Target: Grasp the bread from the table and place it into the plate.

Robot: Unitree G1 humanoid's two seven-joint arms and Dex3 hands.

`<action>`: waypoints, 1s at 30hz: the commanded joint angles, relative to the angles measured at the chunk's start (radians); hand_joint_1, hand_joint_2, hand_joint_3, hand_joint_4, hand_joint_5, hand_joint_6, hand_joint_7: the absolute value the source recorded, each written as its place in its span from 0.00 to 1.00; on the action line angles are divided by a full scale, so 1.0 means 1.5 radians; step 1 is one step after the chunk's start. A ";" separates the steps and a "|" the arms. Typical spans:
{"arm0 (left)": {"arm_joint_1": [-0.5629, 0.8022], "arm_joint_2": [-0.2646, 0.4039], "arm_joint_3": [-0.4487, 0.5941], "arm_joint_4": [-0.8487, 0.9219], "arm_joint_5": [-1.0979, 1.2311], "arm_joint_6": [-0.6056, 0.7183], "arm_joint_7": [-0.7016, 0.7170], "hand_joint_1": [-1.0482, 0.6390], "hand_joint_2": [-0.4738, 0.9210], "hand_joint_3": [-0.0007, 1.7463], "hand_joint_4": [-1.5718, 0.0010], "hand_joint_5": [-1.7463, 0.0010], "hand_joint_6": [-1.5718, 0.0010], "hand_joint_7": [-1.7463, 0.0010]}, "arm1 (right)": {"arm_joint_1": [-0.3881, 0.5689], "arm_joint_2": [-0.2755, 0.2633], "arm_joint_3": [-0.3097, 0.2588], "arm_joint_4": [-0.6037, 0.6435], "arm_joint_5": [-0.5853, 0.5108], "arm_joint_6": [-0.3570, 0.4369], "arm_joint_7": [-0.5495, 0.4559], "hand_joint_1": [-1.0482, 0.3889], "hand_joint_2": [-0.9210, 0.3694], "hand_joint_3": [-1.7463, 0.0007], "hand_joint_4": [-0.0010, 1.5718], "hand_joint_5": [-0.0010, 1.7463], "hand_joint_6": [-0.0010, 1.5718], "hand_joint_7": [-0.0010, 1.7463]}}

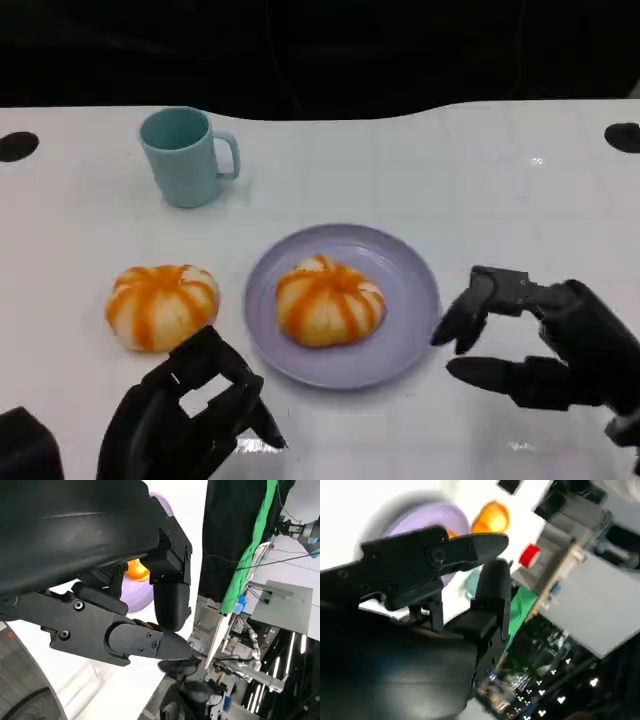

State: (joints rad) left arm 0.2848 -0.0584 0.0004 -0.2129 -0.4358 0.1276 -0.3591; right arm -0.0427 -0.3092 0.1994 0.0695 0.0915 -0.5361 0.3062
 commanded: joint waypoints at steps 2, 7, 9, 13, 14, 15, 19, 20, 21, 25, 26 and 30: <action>0.001 0.003 0.002 -0.012 -0.003 0.005 0.015 0.28 1.00 0.11 0.55 0.00 0.63 0.10 | 0.070 -0.012 -0.033 -0.096 0.078 0.115 0.040 0.41 0.00 0.84 0.39 1.00 0.26 0.97; 0.002 0.003 0.001 -0.016 -0.004 0.009 0.017 0.27 1.00 0.11 0.56 0.00 0.63 0.10 | 0.124 -0.017 -0.062 -0.174 0.098 0.206 0.054 0.43 0.00 0.84 0.37 1.00 0.24 1.00; 0.003 0.004 0.002 -0.018 -0.006 0.012 0.018 0.27 0.99 0.11 0.55 0.00 0.62 0.10 | 0.142 -0.017 -0.072 -0.198 0.112 0.236 0.062 0.44 0.00 0.85 0.37 1.00 0.25 1.00; 0.002 0.007 0.002 -0.020 -0.005 0.014 0.019 0.27 1.00 0.11 0.55 0.00 0.62 0.09 | 0.163 -0.010 -0.083 -0.210 0.113 0.259 0.073 0.45 0.00 0.86 0.38 1.00 0.28 1.00; 0.002 0.007 0.003 -0.020 -0.006 0.014 0.018 0.27 1.00 0.11 0.55 0.00 0.62 0.09 | 0.164 -0.007 -0.085 -0.206 0.111 0.260 0.076 0.45 0.00 0.86 0.38 1.00 0.29 1.00; 0.002 0.008 0.003 -0.019 -0.006 0.012 0.016 0.27 1.00 0.11 0.55 0.00 0.62 0.09 | 0.163 -0.005 -0.085 -0.200 0.107 0.261 0.077 0.45 0.00 0.87 0.40 1.00 0.30 1.00; 0.001 0.010 0.005 -0.015 -0.008 0.009 0.011 0.27 1.00 0.10 0.55 0.00 0.63 0.09 | 0.158 0.002 -0.083 -0.183 0.081 0.256 0.073 0.45 0.00 0.87 0.45 1.00 0.34 1.00; 0.001 0.010 0.005 -0.014 -0.008 0.008 0.010 0.27 1.00 0.10 0.55 0.00 0.63 0.09 | 0.156 0.003 -0.082 -0.179 0.077 0.256 0.075 0.45 0.00 0.86 0.46 1.00 0.34 1.00; 0.001 0.011 0.006 -0.014 -0.007 0.006 0.009 0.27 1.00 0.10 0.55 0.00 0.63 0.09 | 0.155 0.005 -0.082 -0.174 0.074 0.255 0.076 0.45 0.00 0.86 0.46 1.00 0.34 1.00; 0.001 0.013 0.008 -0.014 -0.007 0.006 0.009 0.27 1.00 0.10 0.55 0.00 0.63 0.09 | 0.149 0.010 -0.082 -0.155 0.064 0.251 0.079 0.45 0.00 0.86 0.48 1.00 0.36 1.00; 0.000 0.014 0.008 -0.012 -0.007 0.004 0.008 0.27 1.00 0.10 0.55 0.00 0.63 0.09 | 0.147 0.012 -0.082 -0.149 0.062 0.246 0.081 0.45 0.00 0.86 0.49 1.00 0.36 1.00; -0.002 0.016 0.009 -0.007 -0.004 -0.003 0.003 0.27 1.00 0.12 0.55 0.00 0.64 0.09 | 0.137 0.019 -0.083 -0.126 0.059 0.230 0.087 0.45 0.00 0.86 0.50 1.00 0.37 1.00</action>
State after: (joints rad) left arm 0.2858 -0.0514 0.0060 -0.2286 -0.4402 0.1387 -0.3416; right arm 0.1773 -0.2839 0.0877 -0.1403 0.1850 -0.1666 0.4314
